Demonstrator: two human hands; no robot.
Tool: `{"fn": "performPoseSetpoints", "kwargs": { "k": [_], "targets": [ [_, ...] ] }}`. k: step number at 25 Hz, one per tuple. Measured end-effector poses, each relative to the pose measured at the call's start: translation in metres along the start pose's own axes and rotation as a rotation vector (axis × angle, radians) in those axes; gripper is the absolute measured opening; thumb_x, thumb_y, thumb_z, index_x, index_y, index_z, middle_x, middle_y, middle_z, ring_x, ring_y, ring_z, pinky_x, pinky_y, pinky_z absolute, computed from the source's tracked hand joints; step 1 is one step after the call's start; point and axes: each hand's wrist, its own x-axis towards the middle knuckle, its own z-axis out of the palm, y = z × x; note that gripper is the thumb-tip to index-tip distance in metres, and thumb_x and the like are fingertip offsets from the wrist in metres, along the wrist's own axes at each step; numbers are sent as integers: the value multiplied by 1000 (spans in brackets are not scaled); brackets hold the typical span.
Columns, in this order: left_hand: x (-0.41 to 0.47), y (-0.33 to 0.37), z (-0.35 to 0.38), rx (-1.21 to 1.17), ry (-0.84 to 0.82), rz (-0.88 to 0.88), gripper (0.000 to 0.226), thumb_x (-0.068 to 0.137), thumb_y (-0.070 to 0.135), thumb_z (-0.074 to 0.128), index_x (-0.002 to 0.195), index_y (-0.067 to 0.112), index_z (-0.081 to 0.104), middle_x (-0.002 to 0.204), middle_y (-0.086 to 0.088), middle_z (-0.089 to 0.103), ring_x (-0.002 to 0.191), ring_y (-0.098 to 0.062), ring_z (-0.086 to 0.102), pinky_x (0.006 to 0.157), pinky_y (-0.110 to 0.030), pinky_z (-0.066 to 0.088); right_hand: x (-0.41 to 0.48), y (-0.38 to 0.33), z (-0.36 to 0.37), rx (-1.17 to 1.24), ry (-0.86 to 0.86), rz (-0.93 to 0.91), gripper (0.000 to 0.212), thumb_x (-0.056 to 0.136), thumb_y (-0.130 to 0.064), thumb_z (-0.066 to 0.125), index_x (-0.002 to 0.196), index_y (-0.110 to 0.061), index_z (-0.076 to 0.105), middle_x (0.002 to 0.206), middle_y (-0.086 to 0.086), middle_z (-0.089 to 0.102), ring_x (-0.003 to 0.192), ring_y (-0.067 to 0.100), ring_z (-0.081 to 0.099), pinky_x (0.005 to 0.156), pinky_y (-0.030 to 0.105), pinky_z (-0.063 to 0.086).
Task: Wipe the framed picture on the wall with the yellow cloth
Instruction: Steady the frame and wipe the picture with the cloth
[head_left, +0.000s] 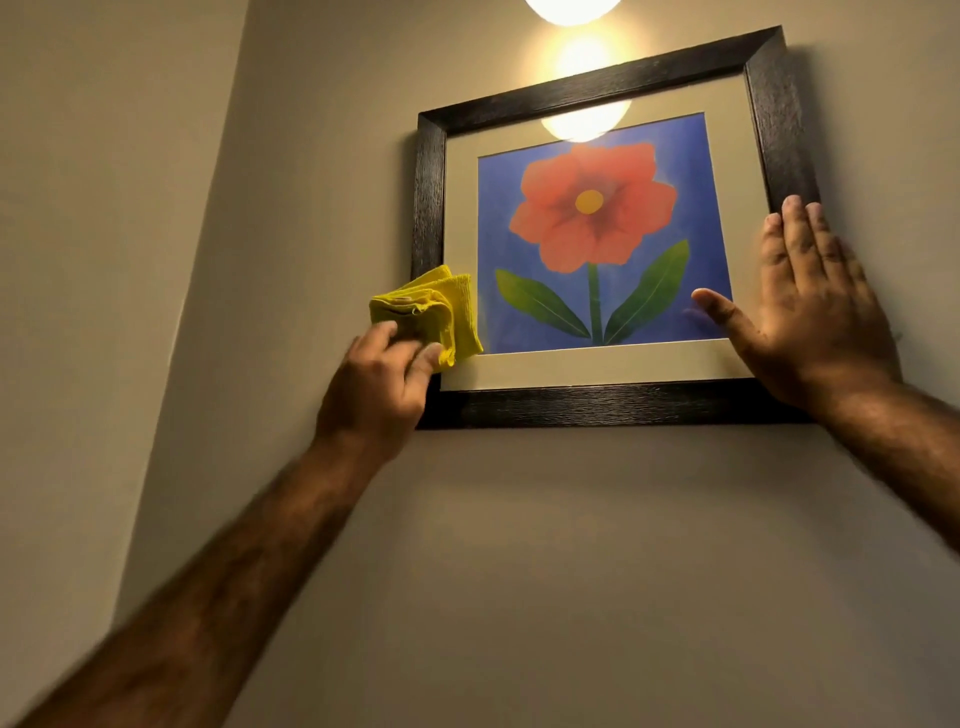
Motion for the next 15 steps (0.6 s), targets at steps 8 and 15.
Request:
{"fn": "performPoseSetpoints", "kwargs": {
  "k": [8, 15],
  "targets": [
    [39, -8, -8, -220, 28, -467, 54, 73, 32, 88, 116, 8, 64, 118, -12, 68, 105, -29, 65, 91, -39, 56, 0, 1, 2, 14, 5, 2, 104, 91, -81, 21, 161, -5, 10, 173, 13, 6, 160, 27, 7, 128, 45, 12],
    [38, -17, -5, -876, -173, -929, 41, 77, 30, 85, 107, 13, 64, 118, -10, 71, 106, -28, 68, 68, -39, 61, 0, 2, 4, 21, 36, -8, 103, 91, -81, 22, 161, -5, 12, 172, 13, 9, 160, 28, 10, 126, 45, 12]
  ]
}}
